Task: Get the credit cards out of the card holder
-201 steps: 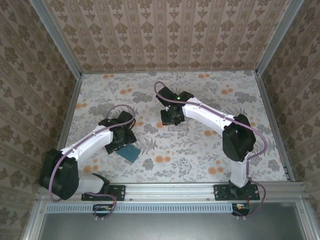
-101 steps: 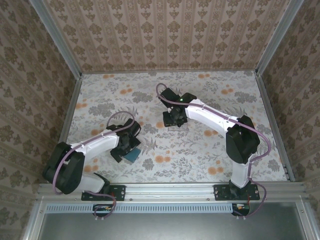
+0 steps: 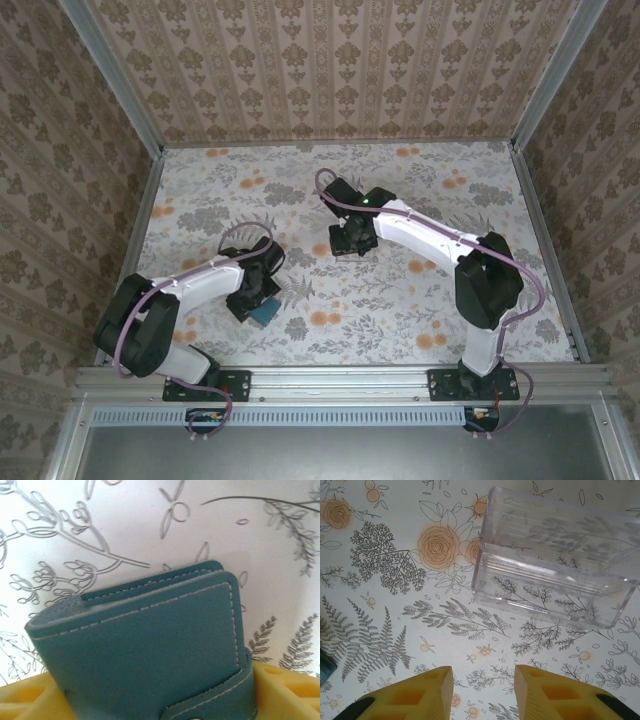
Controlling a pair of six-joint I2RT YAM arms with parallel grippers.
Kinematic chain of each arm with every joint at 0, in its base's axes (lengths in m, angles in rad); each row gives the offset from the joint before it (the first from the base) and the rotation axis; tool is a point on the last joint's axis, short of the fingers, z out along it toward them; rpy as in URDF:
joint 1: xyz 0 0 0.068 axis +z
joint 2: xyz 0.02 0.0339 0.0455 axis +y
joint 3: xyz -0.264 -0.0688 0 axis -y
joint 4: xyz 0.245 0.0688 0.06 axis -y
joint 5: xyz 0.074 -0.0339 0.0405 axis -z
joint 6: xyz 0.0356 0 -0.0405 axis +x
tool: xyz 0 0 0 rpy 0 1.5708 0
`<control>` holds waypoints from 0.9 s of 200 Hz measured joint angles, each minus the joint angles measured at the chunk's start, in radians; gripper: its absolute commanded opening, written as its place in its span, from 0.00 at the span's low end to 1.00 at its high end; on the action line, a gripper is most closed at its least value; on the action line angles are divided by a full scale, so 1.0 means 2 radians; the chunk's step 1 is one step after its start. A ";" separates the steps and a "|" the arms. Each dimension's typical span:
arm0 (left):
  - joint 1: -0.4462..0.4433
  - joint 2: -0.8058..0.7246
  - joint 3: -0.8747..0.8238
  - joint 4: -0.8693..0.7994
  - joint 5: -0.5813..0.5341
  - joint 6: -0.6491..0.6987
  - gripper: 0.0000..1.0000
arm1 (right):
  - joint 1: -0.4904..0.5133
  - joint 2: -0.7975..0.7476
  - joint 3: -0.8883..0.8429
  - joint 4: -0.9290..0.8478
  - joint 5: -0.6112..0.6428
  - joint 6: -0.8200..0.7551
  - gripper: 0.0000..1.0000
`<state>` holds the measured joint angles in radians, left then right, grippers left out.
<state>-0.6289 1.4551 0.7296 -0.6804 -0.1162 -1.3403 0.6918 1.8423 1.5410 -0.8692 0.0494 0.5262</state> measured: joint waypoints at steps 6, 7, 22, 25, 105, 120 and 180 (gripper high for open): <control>-0.004 0.003 0.004 0.000 0.000 0.006 0.73 | 0.000 -0.004 -0.002 0.000 0.001 0.000 0.38; -0.004 0.003 0.005 0.000 0.000 0.007 0.73 | 0.000 -0.004 -0.003 0.000 0.001 0.000 0.38; -0.021 0.011 0.017 0.001 0.001 0.024 0.72 | -0.001 -0.014 -0.010 -0.001 0.003 0.000 0.38; -0.025 0.013 0.020 0.001 0.002 0.027 0.72 | -0.001 -0.016 -0.011 0.000 0.003 0.000 0.38; -0.174 0.146 0.168 -0.005 0.019 0.096 0.70 | -0.021 -0.094 -0.085 0.003 0.013 0.001 0.37; -0.198 0.174 0.202 -0.010 0.023 0.100 0.70 | -0.029 -0.115 -0.101 0.003 0.013 0.002 0.37; -0.248 0.247 0.303 -0.021 0.044 0.119 0.72 | -0.079 -0.172 -0.148 0.001 0.024 0.000 0.37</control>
<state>-1.1240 1.9484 1.3350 -0.7216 -0.0284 -1.1030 0.5346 1.4975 1.2457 -0.8669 0.0971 0.5262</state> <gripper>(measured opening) 0.716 0.372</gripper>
